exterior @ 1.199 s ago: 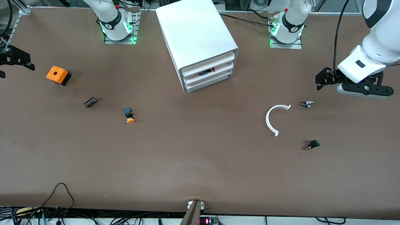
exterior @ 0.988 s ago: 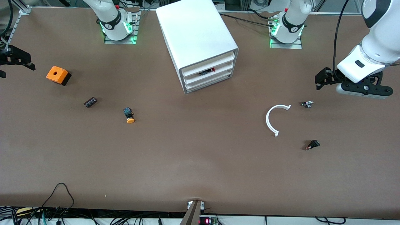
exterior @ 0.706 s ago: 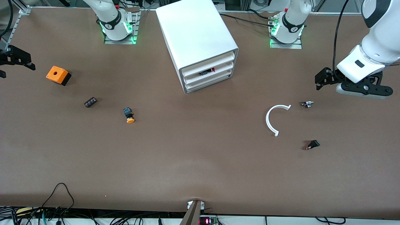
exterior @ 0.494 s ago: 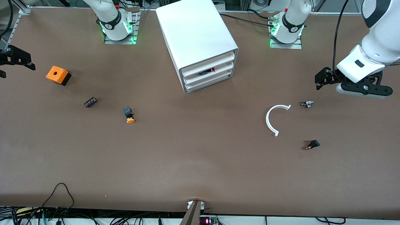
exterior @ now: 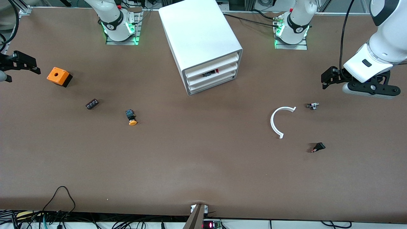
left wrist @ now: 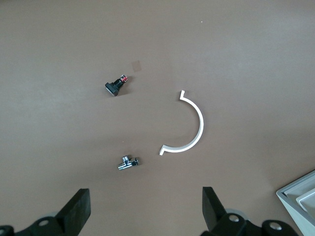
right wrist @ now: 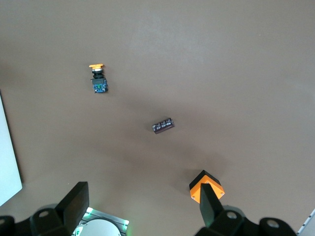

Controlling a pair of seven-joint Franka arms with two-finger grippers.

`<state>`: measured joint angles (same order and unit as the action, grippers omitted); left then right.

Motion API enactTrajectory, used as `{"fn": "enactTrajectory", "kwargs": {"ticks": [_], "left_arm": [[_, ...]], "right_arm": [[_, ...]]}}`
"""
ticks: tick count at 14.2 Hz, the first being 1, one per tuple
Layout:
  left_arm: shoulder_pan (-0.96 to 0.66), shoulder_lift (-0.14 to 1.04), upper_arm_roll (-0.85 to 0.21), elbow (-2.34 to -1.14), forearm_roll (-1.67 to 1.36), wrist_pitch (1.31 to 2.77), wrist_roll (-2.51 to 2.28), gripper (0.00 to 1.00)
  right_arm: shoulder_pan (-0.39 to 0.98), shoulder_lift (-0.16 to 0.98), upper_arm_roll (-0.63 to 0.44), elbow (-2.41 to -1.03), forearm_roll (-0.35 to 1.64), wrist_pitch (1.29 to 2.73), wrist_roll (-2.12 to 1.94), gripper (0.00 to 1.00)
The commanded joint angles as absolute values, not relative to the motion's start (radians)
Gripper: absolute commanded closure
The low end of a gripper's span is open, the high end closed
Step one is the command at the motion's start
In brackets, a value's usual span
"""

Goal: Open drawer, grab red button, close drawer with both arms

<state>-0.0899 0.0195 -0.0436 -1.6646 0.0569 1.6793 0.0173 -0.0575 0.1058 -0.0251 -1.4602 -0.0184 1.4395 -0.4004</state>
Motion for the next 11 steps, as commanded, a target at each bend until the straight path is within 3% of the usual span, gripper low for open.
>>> {"fn": "enactTrajectory", "kwargs": {"ticks": [1,11], "left_arm": [[-0.087,0.021,-0.045,-1.644,0.052,1.657,0.038,0.0],[-0.092,0.028,-0.046,-1.641,0.052,1.655,0.038,0.0]], "right_arm": [[-0.042,0.133,-0.023,-1.457,-0.023,1.433,-0.41,0.0],[-0.002,0.235,-0.025,-1.456,-0.028,1.431,-0.409,0.0]]}}
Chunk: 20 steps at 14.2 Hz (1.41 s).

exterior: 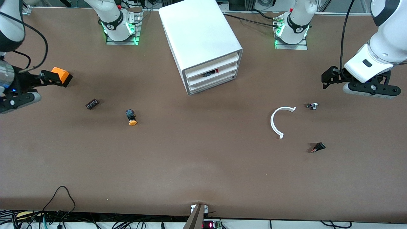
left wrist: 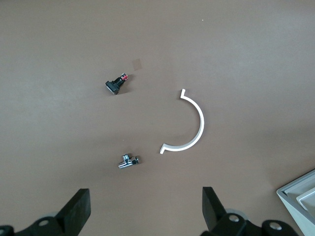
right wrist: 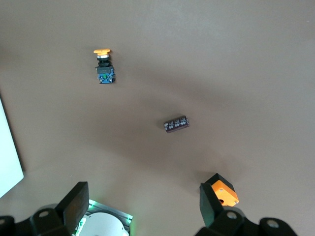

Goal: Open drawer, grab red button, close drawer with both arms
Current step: 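Reach the left gripper to the drawer handle while the right gripper advances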

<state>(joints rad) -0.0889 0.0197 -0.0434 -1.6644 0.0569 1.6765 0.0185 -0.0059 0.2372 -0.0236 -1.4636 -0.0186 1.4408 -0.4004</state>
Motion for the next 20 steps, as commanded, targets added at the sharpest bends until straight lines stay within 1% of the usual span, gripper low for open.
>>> {"fn": "enactTrajectory", "kwargs": {"ticks": [1,5,10,12,14,17,20], "left_arm": [[-0.092,0.031,-0.048,-1.64,0.048,1.652,0.037,0.0],[-0.095,0.034,-0.049,-1.638,0.037,1.637,0.037,0.0],[-0.153,0.074,-0.074,-1.64,-0.032,1.441,0.051,0.0],[-0.156,0.129,-0.077,-1.638,-0.139,1.382,0.089,0.0],[-0.144,0.185,-0.075,-1.641,-0.248,1.355,0.176,0.0],[-0.137,0.325,-0.075,-1.643,-0.435,1.367,0.317,0.0],[-0.104,0.408,-0.074,-1.658,-0.657,1.394,0.484,0.0]], "right_arm": [[-0.002,0.235,-0.026,-1.456,-0.026,1.431,-0.413,0.0],[0.002,0.235,-0.025,-1.448,-0.015,1.431,-0.402,0.0],[0.014,0.232,-0.023,-1.447,-0.017,1.436,-0.403,0.0],[0.015,0.232,-0.023,-1.447,-0.023,1.44,-0.41,0.0],[0.015,0.233,-0.025,-1.447,-0.023,1.443,-0.414,0.0],[0.029,0.236,-0.023,-1.445,-0.015,1.473,-0.407,0.0],[0.029,0.235,-0.023,-1.447,0.021,1.471,-0.397,0.0]]}}
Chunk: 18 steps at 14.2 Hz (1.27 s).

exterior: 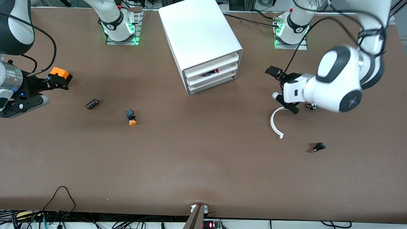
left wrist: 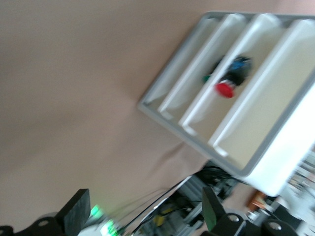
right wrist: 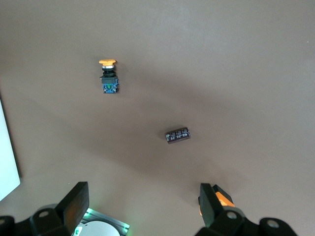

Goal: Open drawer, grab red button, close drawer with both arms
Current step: 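Reach the left gripper to the drawer handle while the right gripper advances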

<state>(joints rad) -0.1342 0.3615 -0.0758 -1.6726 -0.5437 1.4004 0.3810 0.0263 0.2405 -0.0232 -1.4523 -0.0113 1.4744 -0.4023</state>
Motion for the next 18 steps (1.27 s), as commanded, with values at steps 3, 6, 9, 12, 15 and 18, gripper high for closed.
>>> {"fn": "enactTrajectory", "kwargs": {"ticks": [3,6,9,12,15,18], "left_arm": [[-0.1,0.453,-0.074,-1.693,-0.797,1.448,0.612,0.0],[-0.115,0.46,-0.077,-1.848,-0.978,1.581,0.751,0.0],[-0.121,0.489,-0.09,-1.911,-1.107,1.646,0.868,0.01],[-0.121,0.491,-0.1,-1.948,-1.155,1.654,0.891,0.14],[-0.121,0.509,-0.121,-2.008,-1.221,1.654,1.0,0.3],[-0.12,0.512,-0.149,-2.065,-1.267,1.641,1.049,0.31]], "right_arm": [[0.026,0.233,-0.026,-1.445,0.075,1.466,-0.416,0.0],[0.026,0.236,-0.025,-1.445,0.077,1.561,-0.417,0.0],[0.055,0.256,-0.014,-1.447,0.077,1.66,-0.417,0.0],[0.11,0.261,-0.012,-1.447,0.121,1.684,-0.416,0.0],[0.121,0.271,-0.012,-1.447,0.176,1.692,-0.433,0.0],[0.164,0.271,-0.014,-1.447,0.169,1.727,-0.419,0.0]]}}
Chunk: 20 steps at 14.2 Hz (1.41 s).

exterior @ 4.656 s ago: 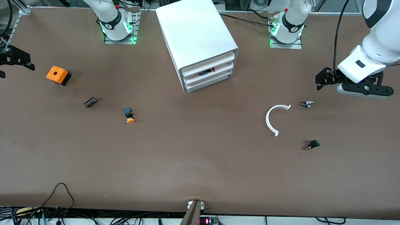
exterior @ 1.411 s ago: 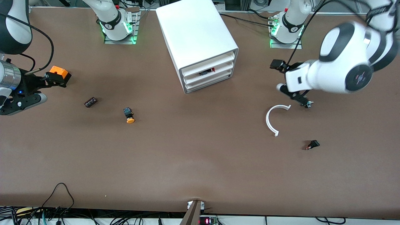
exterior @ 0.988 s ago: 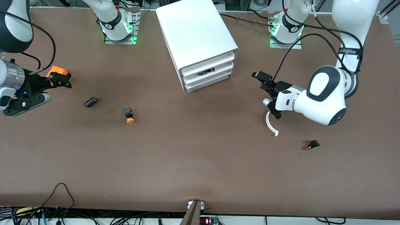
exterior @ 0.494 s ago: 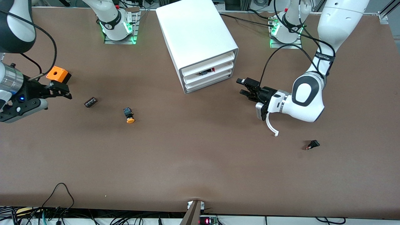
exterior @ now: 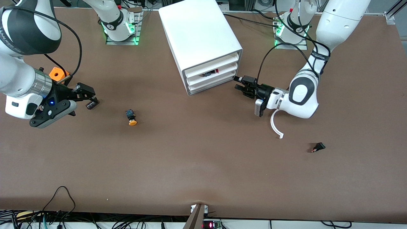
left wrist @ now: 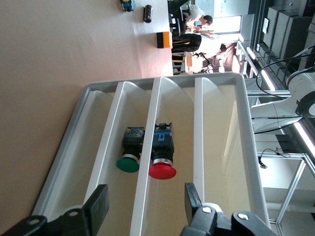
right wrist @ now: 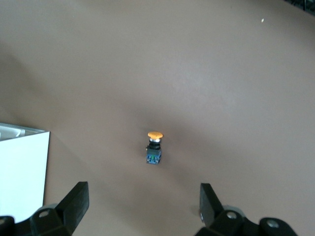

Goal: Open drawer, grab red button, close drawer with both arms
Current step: 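Pull the drawer open with the left gripper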

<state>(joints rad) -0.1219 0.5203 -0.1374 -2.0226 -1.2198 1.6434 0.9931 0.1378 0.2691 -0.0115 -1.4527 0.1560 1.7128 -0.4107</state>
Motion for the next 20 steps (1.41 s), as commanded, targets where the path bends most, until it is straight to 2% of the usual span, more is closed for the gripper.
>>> {"fn": "enactTrajectory", "kwargs": {"ticks": [1,4,6,12,13,16,17,19,20], "left_arm": [[-0.12,0.511,-0.153,-2.08,-1.282,1.64,1.066,0.31],[-0.109,0.528,-0.184,-2.112,-1.338,1.632,1.176,0.34],[-0.106,0.564,-0.184,-2.111,-1.35,1.594,1.239,0.42],[-0.11,0.643,-0.201,-2.111,-1.39,1.589,1.368,0.51],[-0.11,0.644,-0.201,-2.112,-1.39,1.589,1.368,0.55],[-0.118,0.649,-0.204,-2.112,-1.397,1.591,1.367,0.82],[-0.121,0.65,-0.206,-2.112,-1.41,1.591,1.367,0.82],[-0.123,0.652,-0.207,-2.112,-1.423,1.591,1.362,0.93],[-0.123,0.652,-0.207,-2.111,-1.425,1.592,1.356,0.94]], "right_arm": [[0.182,0.276,-0.015,-1.447,0.166,1.726,-0.416,0.0],[0.199,0.278,-0.015,-1.447,0.161,1.727,-0.4,0.0],[0.201,0.281,-0.015,-1.447,0.173,1.732,-0.399,0.0],[0.248,0.308,-0.012,-1.447,0.164,1.81,-0.387,0.0],[0.264,0.31,-0.014,-1.447,0.164,1.81,-0.385,0.0],[0.267,0.325,-0.014,-1.447,0.169,1.812,-0.376,0.0],[0.268,0.327,-0.014,-1.447,0.169,1.816,-0.364,0.0],[0.275,0.327,-0.014,-1.447,0.161,1.825,-0.356,0.0],[0.275,0.327,-0.014,-1.447,0.161,1.825,-0.356,0.0]]}}
